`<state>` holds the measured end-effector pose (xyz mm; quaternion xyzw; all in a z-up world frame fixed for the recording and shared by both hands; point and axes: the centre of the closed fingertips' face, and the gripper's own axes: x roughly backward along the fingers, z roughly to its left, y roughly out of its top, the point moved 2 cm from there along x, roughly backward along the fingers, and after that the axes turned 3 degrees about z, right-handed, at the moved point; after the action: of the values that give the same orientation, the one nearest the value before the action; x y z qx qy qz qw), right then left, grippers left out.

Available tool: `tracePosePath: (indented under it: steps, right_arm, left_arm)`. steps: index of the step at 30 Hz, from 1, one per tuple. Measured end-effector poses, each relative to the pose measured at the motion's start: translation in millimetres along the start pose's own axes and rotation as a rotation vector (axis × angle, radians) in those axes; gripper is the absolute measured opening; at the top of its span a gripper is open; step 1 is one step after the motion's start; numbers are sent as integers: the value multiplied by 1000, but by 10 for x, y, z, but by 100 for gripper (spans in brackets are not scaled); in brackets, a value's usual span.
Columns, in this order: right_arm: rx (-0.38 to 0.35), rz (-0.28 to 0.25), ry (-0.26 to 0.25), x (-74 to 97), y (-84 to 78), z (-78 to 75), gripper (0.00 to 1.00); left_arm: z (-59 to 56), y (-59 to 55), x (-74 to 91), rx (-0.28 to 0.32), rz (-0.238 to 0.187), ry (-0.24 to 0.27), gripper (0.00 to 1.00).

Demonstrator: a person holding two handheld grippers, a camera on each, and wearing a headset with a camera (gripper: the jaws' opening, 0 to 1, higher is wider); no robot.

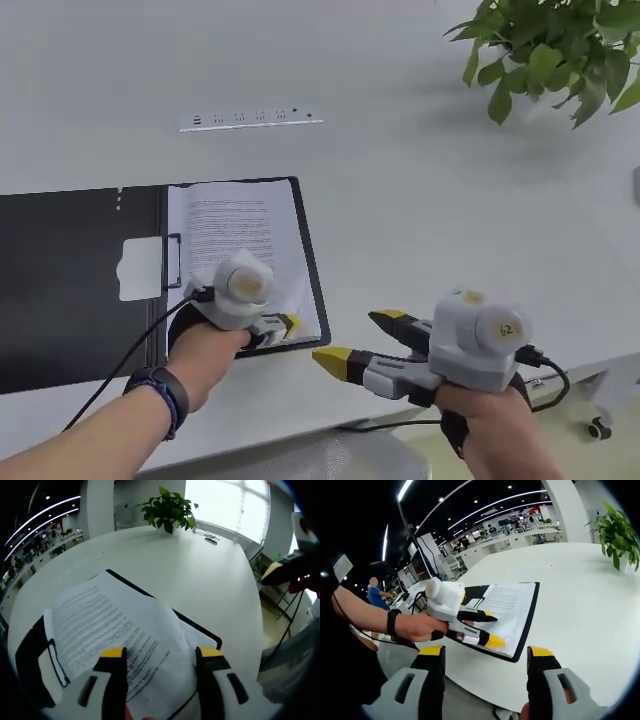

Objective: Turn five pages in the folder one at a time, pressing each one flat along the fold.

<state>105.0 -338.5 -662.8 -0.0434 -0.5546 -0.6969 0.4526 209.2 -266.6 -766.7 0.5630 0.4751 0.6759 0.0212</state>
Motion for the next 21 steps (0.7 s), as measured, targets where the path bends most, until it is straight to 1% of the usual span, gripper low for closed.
tracePosePath:
  steps: [9, 12, 17, 20, 21]
  right_arm:
    - [2, 5, -6, 5, -29, -33, 64]
    - [0, 11, -1, -34, -33, -61, 63]
    - [-3, 2, 11, -132, 51, -144, 61]
    - [-31, -24, 28, -249, 143, -206, 57]
    - [-40, -25, 37, -317, 163, -239, 57]
  left_arm:
    - [17, -3, 18, 6, 0, 0, 52]
    - [16, -6, 19, 12, -1, -3, 51]
    - [25, -4, 35, 28, -6, -9, 49]
    - [24, -5, 35, 31, -8, -10, 49]
    - [25, -6, 35, 31, -9, -10, 49]
